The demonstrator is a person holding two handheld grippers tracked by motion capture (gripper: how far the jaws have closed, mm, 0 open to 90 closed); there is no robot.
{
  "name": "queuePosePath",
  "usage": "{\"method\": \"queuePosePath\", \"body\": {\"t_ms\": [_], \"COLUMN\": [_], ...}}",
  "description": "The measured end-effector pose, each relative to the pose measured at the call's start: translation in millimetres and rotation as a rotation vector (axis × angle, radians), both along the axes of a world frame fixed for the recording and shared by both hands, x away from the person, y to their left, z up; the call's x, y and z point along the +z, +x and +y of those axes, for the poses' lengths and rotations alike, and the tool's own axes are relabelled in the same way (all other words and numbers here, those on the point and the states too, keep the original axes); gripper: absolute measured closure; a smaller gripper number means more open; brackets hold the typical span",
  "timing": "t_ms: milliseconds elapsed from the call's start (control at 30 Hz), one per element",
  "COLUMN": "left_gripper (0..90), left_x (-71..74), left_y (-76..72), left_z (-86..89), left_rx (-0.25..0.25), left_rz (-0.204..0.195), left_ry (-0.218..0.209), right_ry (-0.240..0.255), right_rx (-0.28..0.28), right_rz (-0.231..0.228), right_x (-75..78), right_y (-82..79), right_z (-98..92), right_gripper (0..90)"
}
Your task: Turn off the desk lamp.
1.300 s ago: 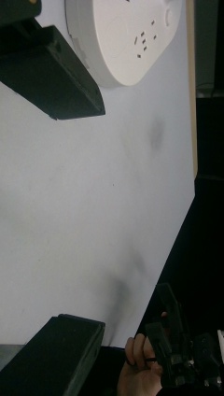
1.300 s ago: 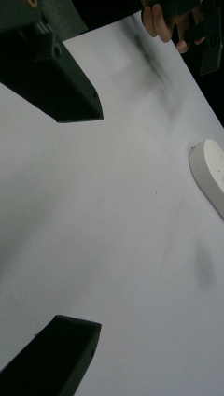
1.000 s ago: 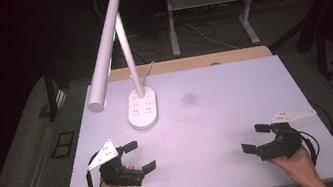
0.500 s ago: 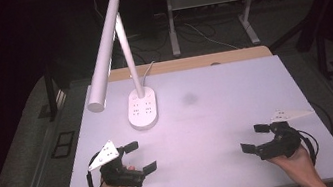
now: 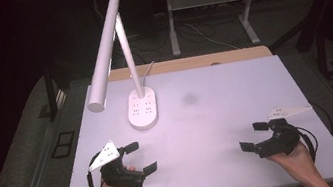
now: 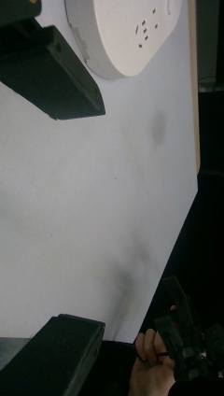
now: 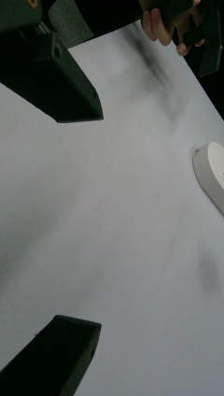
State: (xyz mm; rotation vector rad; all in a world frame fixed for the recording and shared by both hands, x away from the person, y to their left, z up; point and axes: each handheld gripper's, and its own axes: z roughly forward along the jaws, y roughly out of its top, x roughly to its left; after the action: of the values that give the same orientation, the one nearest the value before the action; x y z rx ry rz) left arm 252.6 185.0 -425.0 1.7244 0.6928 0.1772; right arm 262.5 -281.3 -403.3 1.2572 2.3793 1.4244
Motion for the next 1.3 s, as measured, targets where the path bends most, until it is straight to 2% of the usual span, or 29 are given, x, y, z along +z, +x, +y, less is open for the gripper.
{"method": "queuePosePath", "body": {"t_ms": [733, 1100, 1167, 1300], "left_gripper": [0.0, 0.0, 0.0, 0.0], "left_x": [0.4, 0.7, 0.7, 0.8], "left_y": [-0.7, -0.8, -0.7, -0.9], "left_z": [1.7, 2.5, 2.5, 2.7], "left_rx": [0.006, 0.01, 0.012, 0.013], "left_rz": [0.0, 0.0, 0.0, 0.0], "left_ry": [-0.003, -0.004, -0.005, -0.006], "right_ry": [-0.04, -0.045, -0.047, -0.05], "right_rx": [0.06, 0.086, 0.107, 0.116], "right_rz": [-0.01, -0.011, -0.016, -0.023], "right_x": [28.9, 40.4, 43.3, 46.3], "right_y": [30.3, 49.6, 54.6, 61.7], "right_z": [18.1, 35.1, 39.9, 46.2], "right_gripper": [0.9, 0.9, 5.4, 5.4]}}
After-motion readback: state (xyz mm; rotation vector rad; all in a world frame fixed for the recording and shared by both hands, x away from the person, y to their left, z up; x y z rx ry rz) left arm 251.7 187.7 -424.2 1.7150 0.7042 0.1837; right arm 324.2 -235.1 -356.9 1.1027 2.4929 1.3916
